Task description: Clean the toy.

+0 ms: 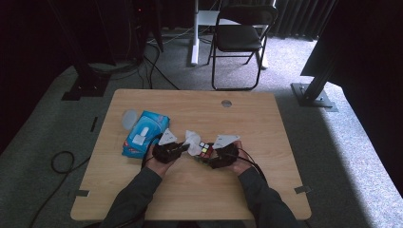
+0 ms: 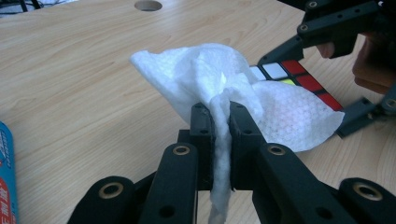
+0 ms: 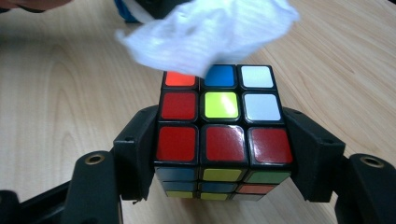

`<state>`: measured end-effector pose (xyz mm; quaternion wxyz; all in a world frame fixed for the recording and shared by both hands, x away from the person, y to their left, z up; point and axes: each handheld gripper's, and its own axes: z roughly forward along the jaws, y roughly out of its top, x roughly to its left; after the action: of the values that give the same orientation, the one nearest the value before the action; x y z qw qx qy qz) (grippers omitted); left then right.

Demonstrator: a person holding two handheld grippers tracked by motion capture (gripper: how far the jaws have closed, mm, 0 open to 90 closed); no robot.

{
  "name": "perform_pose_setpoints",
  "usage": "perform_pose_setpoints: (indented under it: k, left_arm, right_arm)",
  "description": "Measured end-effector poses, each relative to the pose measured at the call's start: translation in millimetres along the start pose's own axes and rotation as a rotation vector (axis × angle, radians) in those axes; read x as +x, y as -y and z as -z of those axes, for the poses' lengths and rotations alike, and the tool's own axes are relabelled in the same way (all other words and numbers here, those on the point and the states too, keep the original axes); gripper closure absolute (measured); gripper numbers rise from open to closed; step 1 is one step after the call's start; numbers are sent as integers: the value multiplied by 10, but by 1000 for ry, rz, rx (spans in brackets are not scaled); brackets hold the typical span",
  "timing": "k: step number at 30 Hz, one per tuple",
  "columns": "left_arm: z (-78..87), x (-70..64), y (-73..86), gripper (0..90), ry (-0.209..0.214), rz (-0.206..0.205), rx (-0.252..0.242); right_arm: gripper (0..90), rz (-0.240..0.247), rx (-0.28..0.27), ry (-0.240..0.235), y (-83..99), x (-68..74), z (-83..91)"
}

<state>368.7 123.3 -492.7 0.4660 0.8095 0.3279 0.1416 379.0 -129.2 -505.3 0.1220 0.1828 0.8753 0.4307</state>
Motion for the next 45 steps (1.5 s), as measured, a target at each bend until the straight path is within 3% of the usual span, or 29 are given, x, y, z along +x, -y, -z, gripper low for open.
perform_pose_setpoints:
  k: [8, 15, 45]
  left_arm:
    - [-34, -18, 8, 824, 3, 0, 5]
    - [-34, -31, -1, 824, 2, 0, -4]
    - [-180, -109, 171, 824, 19, -22, 83]
  right_arm:
    - [341, 15, -26, -42, -56, 60, 0]
    - [341, 14, -18, -49, -70, 87, -34]
    - [342, -32, -91, 11, -98, -41, 115]
